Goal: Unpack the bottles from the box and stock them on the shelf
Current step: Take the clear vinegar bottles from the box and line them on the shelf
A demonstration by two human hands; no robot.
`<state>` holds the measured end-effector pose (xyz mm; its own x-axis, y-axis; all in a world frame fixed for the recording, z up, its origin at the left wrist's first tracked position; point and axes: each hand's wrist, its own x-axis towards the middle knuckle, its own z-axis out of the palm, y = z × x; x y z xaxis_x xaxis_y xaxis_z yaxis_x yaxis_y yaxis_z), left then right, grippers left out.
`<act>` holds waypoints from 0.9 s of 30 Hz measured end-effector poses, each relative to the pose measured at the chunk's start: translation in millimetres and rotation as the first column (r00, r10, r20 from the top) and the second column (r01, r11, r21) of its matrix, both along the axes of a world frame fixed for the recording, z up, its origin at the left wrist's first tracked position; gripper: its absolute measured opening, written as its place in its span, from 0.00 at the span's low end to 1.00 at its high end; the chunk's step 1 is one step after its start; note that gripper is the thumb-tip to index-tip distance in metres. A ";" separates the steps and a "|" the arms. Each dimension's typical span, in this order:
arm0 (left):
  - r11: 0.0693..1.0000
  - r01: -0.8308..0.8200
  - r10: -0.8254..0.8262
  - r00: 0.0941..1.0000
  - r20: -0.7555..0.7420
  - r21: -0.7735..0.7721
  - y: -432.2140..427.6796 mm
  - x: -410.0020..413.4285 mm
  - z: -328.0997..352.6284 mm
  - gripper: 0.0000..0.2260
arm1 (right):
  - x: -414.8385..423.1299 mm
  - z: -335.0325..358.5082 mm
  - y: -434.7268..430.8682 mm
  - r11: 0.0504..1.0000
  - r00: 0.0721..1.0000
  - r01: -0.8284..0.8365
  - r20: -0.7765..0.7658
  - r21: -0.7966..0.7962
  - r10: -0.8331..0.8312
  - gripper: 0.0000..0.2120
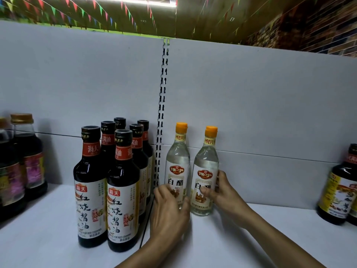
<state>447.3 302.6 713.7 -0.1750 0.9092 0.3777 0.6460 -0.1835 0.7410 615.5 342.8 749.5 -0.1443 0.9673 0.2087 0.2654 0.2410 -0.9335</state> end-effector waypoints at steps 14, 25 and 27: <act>0.997 0.068 -0.063 0.987 0.147 -0.031 19.4 -8.7 -14.4 0.38 | -2.7 -5.7 17.8 1.000 1.000 -0.021 -0.018 0.008 0.021 0.25; 0.996 0.079 -0.082 0.991 0.102 0.031 19.8 -12.2 -20.0 0.41 | -2.0 -5.1 18.3 0.999 1.000 -0.029 0.013 0.014 0.029 0.27; 0.996 0.079 -0.083 0.991 0.102 0.037 19.6 -12.3 -19.9 0.40 | -2.6 -5.0 18.5 1.000 0.999 -0.029 0.021 0.007 0.028 0.26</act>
